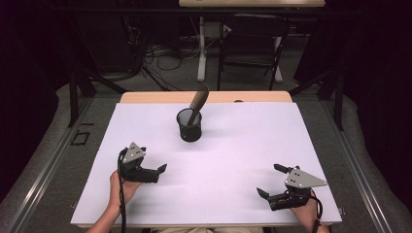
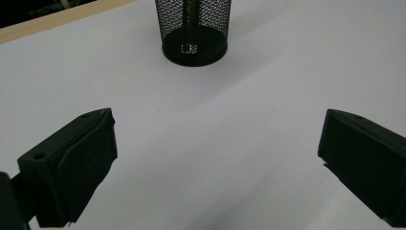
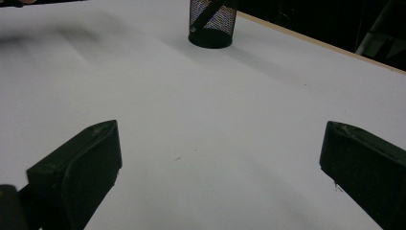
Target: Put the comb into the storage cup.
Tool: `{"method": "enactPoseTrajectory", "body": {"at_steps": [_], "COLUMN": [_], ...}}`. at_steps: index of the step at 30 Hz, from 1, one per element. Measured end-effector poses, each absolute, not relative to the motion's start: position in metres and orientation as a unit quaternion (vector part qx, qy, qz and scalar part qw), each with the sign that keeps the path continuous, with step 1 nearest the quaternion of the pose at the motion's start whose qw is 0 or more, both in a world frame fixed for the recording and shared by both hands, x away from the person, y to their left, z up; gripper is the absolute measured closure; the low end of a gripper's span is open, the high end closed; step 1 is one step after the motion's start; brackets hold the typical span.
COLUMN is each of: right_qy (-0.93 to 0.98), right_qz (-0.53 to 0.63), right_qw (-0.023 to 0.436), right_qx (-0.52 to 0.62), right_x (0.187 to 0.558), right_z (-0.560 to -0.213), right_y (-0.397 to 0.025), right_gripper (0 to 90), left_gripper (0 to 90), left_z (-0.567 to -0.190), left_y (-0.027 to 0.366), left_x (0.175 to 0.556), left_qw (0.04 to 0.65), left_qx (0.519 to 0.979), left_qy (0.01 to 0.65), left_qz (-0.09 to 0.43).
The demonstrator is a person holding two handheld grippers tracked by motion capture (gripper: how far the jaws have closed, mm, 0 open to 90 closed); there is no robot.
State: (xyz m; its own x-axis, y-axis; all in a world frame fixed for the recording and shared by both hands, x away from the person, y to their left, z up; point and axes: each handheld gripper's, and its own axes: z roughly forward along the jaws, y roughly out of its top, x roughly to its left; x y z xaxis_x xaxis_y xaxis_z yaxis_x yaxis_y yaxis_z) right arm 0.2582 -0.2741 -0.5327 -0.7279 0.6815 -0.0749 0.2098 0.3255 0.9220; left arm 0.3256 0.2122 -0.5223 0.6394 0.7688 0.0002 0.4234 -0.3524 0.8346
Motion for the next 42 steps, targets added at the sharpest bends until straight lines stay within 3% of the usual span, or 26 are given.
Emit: {"method": "enactPoseTrajectory", "body": {"at_steps": [25,42], "right_qy": [0.78,0.781], "right_qz": [0.507,0.505], "right_qw": [0.232,0.233], "right_qx": [0.285,0.283], "right_x": [0.257,0.257], "right_z": [-0.532,-0.532], "right_y": [-0.274,-0.274], "right_gripper": [0.0,0.1], "left_gripper": [0.0,0.0], "left_z": [-0.533,-0.538], "left_y": [0.227,0.233], "left_x": [0.283,0.265], "left_qw": [0.431,0.429], "left_qx": [0.791,0.793], "left_qy": [0.37,0.372], "left_qz": [0.228,0.22]}}
